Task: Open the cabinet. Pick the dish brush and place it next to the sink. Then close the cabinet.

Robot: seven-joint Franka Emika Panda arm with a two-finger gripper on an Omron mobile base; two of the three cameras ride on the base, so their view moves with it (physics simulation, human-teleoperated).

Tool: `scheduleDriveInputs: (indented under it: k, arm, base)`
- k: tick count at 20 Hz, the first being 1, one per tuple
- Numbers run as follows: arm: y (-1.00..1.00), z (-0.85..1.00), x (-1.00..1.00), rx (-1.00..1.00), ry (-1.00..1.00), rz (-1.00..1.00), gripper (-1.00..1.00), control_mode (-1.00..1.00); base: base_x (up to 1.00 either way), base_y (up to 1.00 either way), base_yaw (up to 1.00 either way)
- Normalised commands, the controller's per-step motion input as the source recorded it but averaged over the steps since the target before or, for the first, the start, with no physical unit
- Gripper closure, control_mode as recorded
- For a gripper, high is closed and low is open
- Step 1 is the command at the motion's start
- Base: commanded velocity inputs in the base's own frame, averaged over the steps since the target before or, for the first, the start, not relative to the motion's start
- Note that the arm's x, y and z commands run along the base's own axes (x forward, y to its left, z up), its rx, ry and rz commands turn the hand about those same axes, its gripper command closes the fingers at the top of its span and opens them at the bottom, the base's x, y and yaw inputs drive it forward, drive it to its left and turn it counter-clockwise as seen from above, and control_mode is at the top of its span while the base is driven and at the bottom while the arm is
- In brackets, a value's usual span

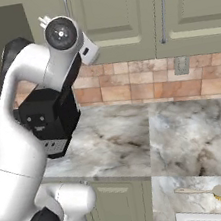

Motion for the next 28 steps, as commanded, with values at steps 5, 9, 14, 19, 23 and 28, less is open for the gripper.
scheduleDriveInputs:
  k: [5,9,14,19,23,28]
  arm:
    - [0.03,0.00,-0.45,-0.18,0.11,0.00,-1.00,-1.00]
    - [0.00,0.00,-0.46,-0.16,0.03,0.00,-1.00,-1.00]
    - [0.00,0.00,-0.43,-0.15,0.01,0.00,-1.00,-1.00]
    - [0.04,-0.04,-0.29,-0.16,0.02,0.00,-1.00,-1.00]
    - [0.00,-0.08,-0.21,-0.14,0.02,0.00,-1.00,-1.00]
    - [0.00,-0.09,-0.22,-0.12,0.06,0.00,-1.00,-1.00]
  base:
    - [0.00,0.00,0.00]
    - [0.00,0.00,0.00]
    - [0.00,0.00,0.00]
    - [0.00,0.00,0.00]
    - [0.00,0.00,0.00]
    - [0.00,0.00,0.00]
